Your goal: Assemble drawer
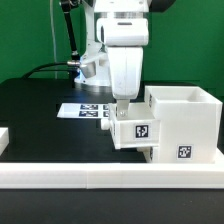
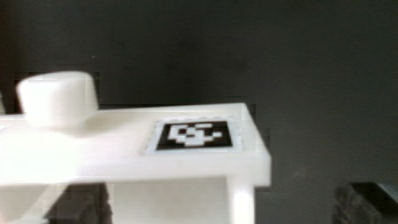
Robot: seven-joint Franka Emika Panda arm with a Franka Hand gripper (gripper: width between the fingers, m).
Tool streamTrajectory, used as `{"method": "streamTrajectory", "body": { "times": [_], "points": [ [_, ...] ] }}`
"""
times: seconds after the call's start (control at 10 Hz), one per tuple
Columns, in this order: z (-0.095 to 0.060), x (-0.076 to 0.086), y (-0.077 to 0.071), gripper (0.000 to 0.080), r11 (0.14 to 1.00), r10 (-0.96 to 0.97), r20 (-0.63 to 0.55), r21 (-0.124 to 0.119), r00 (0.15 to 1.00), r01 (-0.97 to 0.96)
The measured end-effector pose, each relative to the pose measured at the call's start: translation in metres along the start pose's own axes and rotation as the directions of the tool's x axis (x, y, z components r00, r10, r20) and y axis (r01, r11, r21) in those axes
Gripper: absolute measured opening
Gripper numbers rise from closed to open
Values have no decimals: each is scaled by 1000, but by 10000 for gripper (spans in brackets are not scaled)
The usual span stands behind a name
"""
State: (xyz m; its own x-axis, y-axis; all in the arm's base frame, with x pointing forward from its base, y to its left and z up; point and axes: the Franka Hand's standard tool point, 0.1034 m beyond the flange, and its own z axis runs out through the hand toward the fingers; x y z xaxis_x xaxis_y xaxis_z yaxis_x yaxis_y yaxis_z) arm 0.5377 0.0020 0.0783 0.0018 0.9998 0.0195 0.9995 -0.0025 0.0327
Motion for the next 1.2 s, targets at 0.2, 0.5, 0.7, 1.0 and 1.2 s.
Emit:
{"method": "streamTrajectory", "body": {
  "times": [0.2,0.5,0.7,1.0,1.2],
  "points": [
    [-19,-9,5,648,1000,3,19,8,1000,-3],
    [-27,-37,13,649,1000,9,31,-2,999,-9],
    [-10,-56,6,649,1000,-19,23,15,1000,19],
    [21,-70,-9,649,998,-22,1,62,1000,22],
    [35,-69,-15,649,996,-23,-9,85,1000,23]
  ]
}}
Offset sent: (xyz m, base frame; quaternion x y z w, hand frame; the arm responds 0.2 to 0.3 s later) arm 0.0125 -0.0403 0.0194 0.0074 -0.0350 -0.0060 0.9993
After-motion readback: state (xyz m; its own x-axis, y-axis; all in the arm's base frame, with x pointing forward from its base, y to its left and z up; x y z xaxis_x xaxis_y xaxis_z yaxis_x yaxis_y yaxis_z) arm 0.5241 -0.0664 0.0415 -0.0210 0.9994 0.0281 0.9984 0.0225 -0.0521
